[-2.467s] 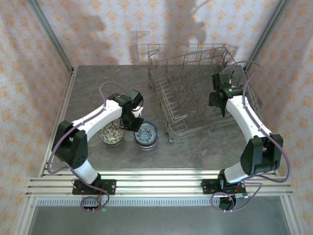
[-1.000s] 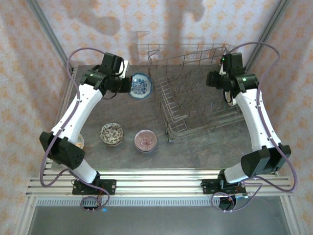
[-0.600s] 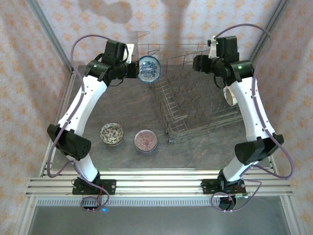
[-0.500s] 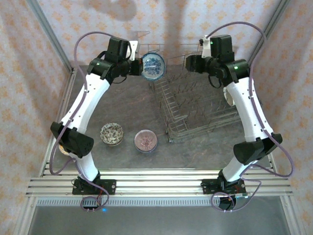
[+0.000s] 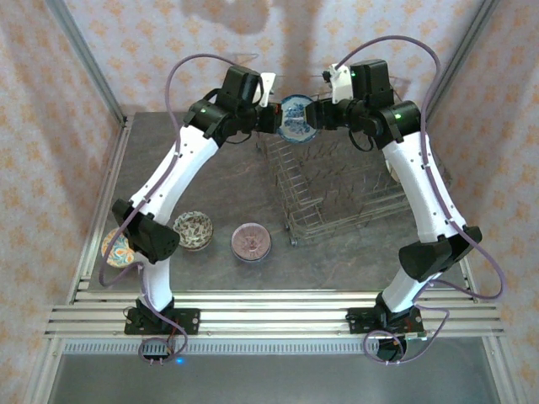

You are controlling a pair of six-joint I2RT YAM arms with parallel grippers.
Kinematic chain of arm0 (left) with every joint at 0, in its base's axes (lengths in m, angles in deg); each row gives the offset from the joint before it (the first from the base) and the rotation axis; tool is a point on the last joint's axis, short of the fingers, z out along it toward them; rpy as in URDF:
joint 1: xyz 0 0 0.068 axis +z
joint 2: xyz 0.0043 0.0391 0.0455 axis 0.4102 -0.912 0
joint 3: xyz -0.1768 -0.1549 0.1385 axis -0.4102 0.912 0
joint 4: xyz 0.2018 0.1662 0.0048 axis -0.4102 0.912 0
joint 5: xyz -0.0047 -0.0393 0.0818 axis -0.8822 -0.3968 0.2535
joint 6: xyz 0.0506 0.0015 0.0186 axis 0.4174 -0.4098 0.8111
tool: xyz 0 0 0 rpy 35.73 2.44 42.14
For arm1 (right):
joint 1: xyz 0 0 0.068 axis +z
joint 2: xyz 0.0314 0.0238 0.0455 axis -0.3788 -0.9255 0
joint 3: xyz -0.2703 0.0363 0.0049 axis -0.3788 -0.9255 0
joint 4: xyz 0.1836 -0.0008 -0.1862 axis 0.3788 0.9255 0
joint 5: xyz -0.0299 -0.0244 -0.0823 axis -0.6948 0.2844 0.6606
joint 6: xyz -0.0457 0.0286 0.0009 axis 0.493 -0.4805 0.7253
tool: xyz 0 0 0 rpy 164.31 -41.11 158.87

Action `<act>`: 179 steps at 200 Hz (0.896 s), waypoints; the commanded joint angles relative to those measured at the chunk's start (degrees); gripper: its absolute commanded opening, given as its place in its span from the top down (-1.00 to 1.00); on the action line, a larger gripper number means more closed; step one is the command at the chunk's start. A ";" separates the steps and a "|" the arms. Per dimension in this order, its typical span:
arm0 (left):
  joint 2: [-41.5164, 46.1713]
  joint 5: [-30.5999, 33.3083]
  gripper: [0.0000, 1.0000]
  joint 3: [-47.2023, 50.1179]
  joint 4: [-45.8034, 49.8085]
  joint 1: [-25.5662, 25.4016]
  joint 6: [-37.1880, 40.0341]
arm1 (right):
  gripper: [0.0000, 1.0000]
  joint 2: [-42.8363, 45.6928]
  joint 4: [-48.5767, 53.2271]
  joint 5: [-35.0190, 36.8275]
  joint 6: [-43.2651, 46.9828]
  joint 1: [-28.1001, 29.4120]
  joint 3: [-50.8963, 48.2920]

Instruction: Load the bowls into the dish rack

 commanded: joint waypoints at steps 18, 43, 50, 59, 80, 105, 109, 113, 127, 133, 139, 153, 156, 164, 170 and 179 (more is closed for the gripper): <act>-1.43 0.98 1.00 -3.77 -3.33 -1.97 -2.94 | 0.14 0.90 3.24 0.75 0.77 -2.51 0.45; -1.85 1.32 1.00 -3.86 -3.73 -2.21 -2.43 | 0.25 0.65 4.74 -0.21 -0.15 -2.72 0.65; -1.98 1.64 1.00 -4.06 -3.81 -2.20 -2.01 | 0.28 0.96 4.65 0.08 -0.66 -2.71 0.43; -2.30 1.88 1.00 -4.43 -4.11 -2.24 -1.65 | 0.32 1.40 4.47 0.43 -1.23 -2.78 -0.06; -2.86 0.94 1.00 -5.11 -4.88 -2.22 -0.74 | 0.39 2.49 4.73 1.03 -1.80 -2.71 -1.37; -2.41 0.71 1.00 -4.27 -6.15 -2.16 0.74 | 0.39 3.14 5.24 3.80 -2.72 -2.71 -3.68; -2.31 0.56 1.00 -4.29 -6.22 -2.22 0.95 | 0.38 3.21 5.38 4.13 -3.03 -2.67 -3.91; -2.23 0.34 1.00 -4.28 -6.09 -2.21 1.15 | 0.37 3.30 5.49 4.60 -3.29 -2.66 -4.14; -1.88 -0.48 1.00 -4.37 -5.79 -2.17 1.98 | 0.36 3.77 6.04 6.11 -4.05 -2.56 -4.71; -1.72 -0.82 1.00 -4.23 -5.72 -2.20 2.19 | 0.36 4.10 5.85 6.52 -4.24 -2.39 -5.25; -1.55 -1.01 1.00 -4.12 -5.67 -2.18 2.23 | 0.37 4.48 5.47 6.88 -4.61 -2.31 -5.81; -1.13 -1.53 1.00 -3.84 -5.74 -2.23 2.19 | 0.36 4.98 4.92 7.03 -5.45 -1.94 -6.62; -1.04 -1.69 1.00 -3.81 -5.75 -2.22 2.07 | 0.37 5.11 4.83 7.09 -5.56 -1.81 -6.79; -0.71 -1.96 1.00 -3.24 -6.18 -2.19 1.87 | 0.38 5.24 4.60 7.67 -5.80 -1.56 -7.20; -0.40 -2.08 1.00 -2.58 -6.75 -2.16 1.71 | 0.40 5.22 4.49 8.30 -6.06 -1.23 -7.50; -0.01 -1.84 1.00 -1.62 -7.45 -2.16 1.37 | 0.42 5.22 4.38 8.97 -6.29 -1.02 -7.68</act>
